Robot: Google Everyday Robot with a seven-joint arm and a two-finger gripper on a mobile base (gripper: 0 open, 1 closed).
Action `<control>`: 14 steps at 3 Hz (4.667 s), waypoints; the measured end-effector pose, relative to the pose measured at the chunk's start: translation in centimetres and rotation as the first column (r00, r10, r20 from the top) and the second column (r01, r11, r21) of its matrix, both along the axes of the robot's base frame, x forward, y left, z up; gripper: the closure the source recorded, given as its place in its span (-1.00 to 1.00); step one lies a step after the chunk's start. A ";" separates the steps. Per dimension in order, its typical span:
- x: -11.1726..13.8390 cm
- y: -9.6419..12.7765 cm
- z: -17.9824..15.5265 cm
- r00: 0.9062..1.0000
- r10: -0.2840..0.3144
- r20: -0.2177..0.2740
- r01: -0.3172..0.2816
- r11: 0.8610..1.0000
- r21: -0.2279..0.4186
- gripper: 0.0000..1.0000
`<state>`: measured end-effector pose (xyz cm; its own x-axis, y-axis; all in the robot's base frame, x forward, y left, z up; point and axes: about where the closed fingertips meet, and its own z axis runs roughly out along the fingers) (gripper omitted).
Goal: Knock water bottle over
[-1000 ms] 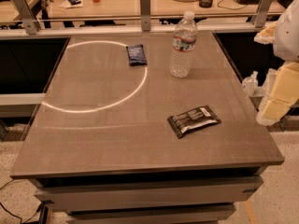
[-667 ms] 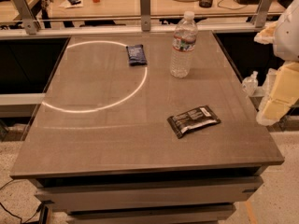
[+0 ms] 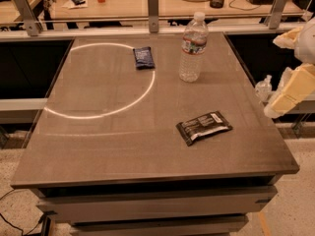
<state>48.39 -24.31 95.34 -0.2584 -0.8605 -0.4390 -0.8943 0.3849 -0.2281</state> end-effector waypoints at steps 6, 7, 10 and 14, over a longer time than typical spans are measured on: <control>14.3 -3.3 -3.8 0.930 -0.332 0.158 0.113 0.667 0.737 -1.00; 15.7 -2.0 -4.5 0.947 -0.261 0.187 0.034 0.660 0.750 -1.00; 17.8 1.2 -4.6 0.970 -0.197 0.142 0.010 0.617 0.787 -1.00; 21.2 11.6 -6.2 0.985 0.036 0.169 -0.159 0.564 0.810 -1.00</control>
Offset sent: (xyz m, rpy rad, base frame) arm 0.0921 -0.0647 -0.0267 0.5698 -0.2196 -0.2421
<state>69.58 -12.73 89.16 -0.0885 -0.1322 -0.9873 -0.9272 0.3730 0.0332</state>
